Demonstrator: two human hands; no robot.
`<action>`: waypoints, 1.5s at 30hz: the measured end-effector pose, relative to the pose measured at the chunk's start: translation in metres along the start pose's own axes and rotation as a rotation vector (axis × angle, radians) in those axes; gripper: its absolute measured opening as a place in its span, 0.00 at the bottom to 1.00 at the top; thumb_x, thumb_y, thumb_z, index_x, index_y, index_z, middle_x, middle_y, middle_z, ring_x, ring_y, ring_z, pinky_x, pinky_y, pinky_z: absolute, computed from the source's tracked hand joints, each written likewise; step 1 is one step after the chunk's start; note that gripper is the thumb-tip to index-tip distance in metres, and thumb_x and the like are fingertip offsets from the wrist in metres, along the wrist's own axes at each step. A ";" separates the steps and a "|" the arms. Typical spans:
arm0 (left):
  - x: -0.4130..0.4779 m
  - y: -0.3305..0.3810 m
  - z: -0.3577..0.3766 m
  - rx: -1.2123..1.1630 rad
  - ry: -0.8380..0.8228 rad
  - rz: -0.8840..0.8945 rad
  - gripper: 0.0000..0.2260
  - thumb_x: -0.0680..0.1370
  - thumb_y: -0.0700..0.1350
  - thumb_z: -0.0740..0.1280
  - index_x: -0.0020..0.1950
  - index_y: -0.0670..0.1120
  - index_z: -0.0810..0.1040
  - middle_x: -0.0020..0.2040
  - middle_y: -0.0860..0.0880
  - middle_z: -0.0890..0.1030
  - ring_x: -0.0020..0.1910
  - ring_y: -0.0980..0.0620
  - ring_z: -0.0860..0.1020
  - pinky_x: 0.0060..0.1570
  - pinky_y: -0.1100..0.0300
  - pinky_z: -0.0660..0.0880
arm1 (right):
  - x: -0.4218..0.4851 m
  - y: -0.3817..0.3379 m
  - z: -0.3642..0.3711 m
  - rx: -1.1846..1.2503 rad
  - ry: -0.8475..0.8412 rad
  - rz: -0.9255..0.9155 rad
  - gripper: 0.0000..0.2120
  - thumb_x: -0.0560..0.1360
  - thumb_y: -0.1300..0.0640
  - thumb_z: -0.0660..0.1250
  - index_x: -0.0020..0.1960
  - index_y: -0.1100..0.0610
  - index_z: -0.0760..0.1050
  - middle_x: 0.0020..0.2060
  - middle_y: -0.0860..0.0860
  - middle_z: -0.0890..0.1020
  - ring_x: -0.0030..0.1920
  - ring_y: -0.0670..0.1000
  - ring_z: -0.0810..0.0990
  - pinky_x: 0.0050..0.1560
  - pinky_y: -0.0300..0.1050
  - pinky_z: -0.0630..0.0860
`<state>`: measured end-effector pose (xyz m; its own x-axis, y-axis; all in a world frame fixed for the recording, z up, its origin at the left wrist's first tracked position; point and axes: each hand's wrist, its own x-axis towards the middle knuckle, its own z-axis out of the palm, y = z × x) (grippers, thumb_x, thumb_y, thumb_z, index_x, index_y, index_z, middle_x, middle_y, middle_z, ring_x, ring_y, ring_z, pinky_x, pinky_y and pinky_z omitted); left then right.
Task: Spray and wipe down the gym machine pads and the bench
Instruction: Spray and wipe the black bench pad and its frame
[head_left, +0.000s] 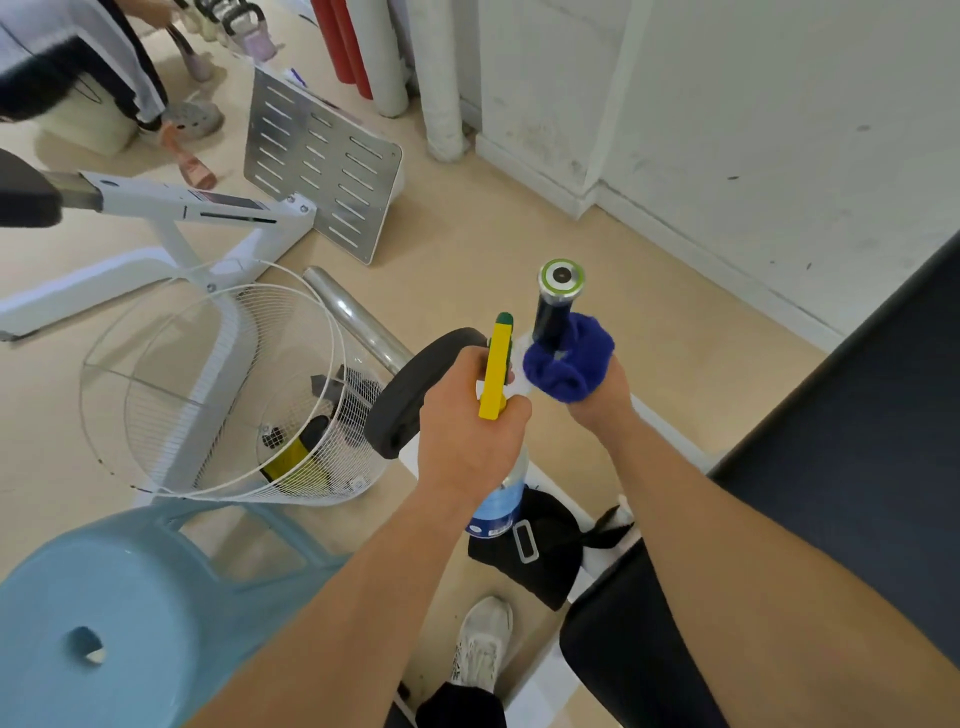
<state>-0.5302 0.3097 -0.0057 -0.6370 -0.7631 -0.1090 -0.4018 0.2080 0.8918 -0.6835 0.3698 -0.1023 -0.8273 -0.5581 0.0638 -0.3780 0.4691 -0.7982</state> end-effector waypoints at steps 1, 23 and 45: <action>-0.001 0.000 -0.001 -0.006 0.006 -0.001 0.12 0.66 0.44 0.65 0.49 0.49 0.78 0.41 0.51 0.82 0.39 0.47 0.78 0.45 0.49 0.77 | -0.004 0.005 -0.006 -0.016 -0.040 0.027 0.08 0.67 0.55 0.64 0.37 0.60 0.69 0.29 0.59 0.73 0.31 0.48 0.62 0.28 0.44 0.64; 0.008 -0.012 -0.018 -0.150 -0.036 -0.020 0.09 0.66 0.41 0.67 0.45 0.49 0.77 0.43 0.46 0.83 0.35 0.47 0.75 0.41 0.45 0.78 | 0.099 -0.070 -0.046 0.838 -0.700 0.483 0.16 0.77 0.53 0.56 0.33 0.58 0.69 0.25 0.54 0.73 0.27 0.54 0.72 0.37 0.45 0.70; -0.071 0.055 0.063 0.063 -0.186 0.163 0.07 0.72 0.41 0.68 0.48 0.49 0.77 0.36 0.49 0.79 0.32 0.52 0.74 0.37 0.60 0.71 | -0.088 0.005 -0.167 1.308 0.209 0.668 0.19 0.81 0.52 0.54 0.64 0.61 0.73 0.50 0.59 0.86 0.55 0.61 0.84 0.61 0.59 0.77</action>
<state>-0.5487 0.4142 0.0232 -0.8042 -0.5923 -0.0503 -0.3206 0.3609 0.8758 -0.6821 0.5351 -0.0121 -0.7793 -0.3331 -0.5308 0.6266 -0.4043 -0.6663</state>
